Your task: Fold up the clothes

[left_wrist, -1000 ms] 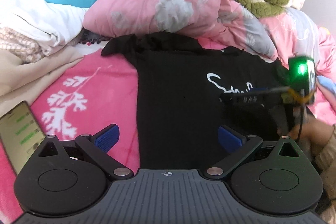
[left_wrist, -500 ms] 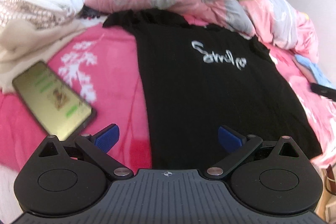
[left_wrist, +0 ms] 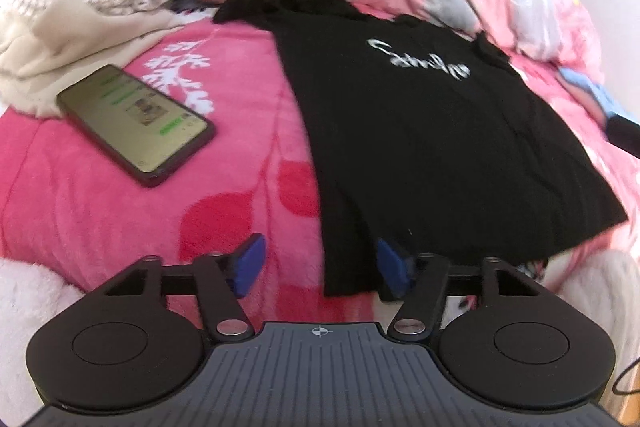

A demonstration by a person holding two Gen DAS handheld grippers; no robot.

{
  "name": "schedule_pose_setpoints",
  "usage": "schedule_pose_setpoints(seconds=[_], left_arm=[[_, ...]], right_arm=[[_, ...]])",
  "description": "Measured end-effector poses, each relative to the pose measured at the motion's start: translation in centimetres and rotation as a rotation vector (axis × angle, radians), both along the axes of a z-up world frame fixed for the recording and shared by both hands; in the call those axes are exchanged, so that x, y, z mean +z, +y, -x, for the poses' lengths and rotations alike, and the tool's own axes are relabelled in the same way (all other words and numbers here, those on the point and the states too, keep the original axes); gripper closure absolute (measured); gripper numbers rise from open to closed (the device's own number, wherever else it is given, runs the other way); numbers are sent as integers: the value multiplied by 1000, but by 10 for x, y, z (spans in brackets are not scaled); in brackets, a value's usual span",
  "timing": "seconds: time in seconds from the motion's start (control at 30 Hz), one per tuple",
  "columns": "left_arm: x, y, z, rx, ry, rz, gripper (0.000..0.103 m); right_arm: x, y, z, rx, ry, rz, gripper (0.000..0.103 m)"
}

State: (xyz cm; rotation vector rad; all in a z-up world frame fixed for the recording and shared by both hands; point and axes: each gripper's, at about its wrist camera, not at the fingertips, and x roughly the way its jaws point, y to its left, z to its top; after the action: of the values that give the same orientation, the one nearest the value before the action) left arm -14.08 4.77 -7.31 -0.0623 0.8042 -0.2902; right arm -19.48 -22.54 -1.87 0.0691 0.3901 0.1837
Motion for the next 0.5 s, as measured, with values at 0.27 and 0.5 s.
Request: schedule_pose_setpoints(seconds=[0.27,0.5], left_arm=[[-15,-2,-2,-27,-11,5,89],[-6,31,8,20,28,118,102]], right_arm=[[-14,49,0,71,23,104,0],[-21,62,4,73,53,160,16]])
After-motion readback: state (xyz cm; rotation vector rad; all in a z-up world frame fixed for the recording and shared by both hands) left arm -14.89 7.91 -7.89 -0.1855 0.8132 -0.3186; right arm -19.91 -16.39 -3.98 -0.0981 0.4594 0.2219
